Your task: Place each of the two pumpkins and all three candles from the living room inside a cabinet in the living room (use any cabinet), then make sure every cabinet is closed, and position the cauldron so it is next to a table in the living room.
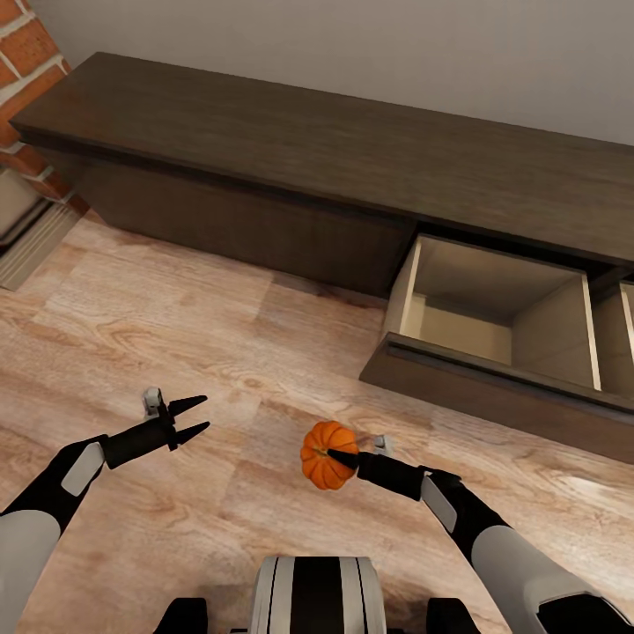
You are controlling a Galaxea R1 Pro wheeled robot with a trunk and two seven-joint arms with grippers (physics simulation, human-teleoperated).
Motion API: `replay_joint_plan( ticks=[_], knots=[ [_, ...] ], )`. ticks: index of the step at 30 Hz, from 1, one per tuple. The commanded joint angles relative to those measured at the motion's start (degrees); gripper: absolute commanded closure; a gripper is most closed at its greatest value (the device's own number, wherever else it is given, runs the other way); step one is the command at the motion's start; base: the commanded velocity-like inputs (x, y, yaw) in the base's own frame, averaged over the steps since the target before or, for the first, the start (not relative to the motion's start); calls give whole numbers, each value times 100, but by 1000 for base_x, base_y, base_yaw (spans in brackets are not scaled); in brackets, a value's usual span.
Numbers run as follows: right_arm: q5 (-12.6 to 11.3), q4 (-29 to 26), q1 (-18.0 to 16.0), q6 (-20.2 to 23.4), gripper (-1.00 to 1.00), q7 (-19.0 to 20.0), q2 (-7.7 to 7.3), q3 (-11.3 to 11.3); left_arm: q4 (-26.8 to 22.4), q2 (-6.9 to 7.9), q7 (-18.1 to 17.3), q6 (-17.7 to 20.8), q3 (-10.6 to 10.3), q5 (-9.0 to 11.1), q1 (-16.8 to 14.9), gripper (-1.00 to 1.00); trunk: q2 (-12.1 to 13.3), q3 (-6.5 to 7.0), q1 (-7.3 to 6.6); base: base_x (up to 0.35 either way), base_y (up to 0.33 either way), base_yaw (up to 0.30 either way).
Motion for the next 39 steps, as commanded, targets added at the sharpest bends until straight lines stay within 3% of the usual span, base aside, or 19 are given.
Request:
replay_joint_plan(
  ticks=[1, 8, 15, 26, 29, 39],
  knots=[
    [-59, -4, -2, 51, 100, 24, -8, 21, 1, -3, -12, 26, 7, -1, -2, -100, -1, -3, -1, 0, 0, 0],
    [-49, 0, -2, 58, 100, 30, 11, 1, 1, -18, -12, 26, 7, -1, -2, -100, -1, -3, -1, 0, 0, 11],
    [-43, 5, -2, 62, 100, -8, 15, -18, 1, -17, -12, 26, 7, -1, -2, -100, -1, -3, -1, 0, 0, 213],
    [7, 6, -2, 41, 100, -189, 32, 29, -29, -59, 15, 35, 9, 4, -2, -100, 14, 241, -29, 0, 0, 264],
    [11, 5, -2, 18, 100, -436, 33, 39, -34, -67, 32, 35, -3, -16, -2, -100, 18, 307, -37, 0, 0, 59],
    [21, 3, -2, 7, 100, -575, 20, 48, -76, -76, 40, 43, -28, -19, -2, -100, 31, 529, -63, 0, 0, 3]
  ],
)
